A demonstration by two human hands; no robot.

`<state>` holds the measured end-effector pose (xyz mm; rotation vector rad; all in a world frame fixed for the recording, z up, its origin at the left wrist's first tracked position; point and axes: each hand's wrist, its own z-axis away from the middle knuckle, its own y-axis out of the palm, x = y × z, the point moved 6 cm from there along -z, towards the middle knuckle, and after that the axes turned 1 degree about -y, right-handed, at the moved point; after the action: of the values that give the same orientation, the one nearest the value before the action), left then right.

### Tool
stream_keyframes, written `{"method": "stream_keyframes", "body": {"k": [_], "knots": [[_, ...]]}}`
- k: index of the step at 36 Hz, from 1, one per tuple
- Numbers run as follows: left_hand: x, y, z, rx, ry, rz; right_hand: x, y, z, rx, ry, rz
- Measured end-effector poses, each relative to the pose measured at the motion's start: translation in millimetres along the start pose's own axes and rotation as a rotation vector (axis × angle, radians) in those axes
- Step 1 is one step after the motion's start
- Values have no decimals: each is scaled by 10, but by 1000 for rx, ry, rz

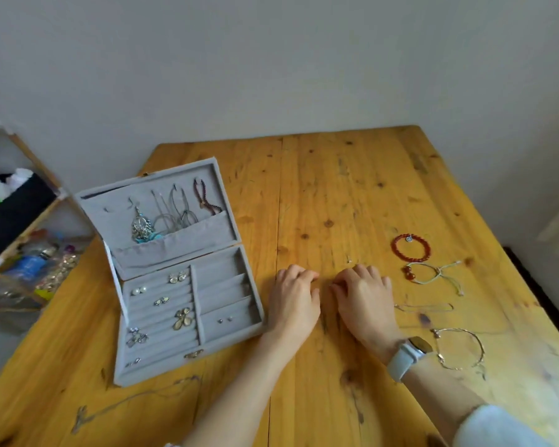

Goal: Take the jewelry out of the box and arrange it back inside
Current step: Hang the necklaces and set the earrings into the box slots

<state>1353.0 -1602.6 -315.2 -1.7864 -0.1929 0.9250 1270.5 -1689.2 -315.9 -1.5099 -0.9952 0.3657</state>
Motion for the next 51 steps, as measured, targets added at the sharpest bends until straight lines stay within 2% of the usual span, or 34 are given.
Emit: {"method": "stream_keyframes", "body": {"k": [4,8,14,27,29,31,37,42,46,51], "knots": [[-81,37,-42,35,70,28,-114,-92,40,-64,19,-127],[-203,96,-43,62,162,45,-259,-233,93,-60,39,-291],[-213,70,-31,43,133,54,-349,-374,196,-55,125,-557],[-62,-126,106,33,205,-232,-73,-394,391,60,295,-1014],[-81,-240,189,-25,219,-152,-22,-393,427,78,318,-1074],[-54,-398,321,-95,159,48,44,-375,464,106,345,-1137],[449,-694,958,-230,-233,794,436,-264,630,230,358,-1331],[967,-864,1454,-302,-518,1194,879,-125,798,337,294,-1360],[1234,-1057,1706,-306,-560,1245,1226,-34,908,402,264,-1361],[1457,-1241,1848,-336,-527,1078,1541,9,993,464,226,-1358]]}}
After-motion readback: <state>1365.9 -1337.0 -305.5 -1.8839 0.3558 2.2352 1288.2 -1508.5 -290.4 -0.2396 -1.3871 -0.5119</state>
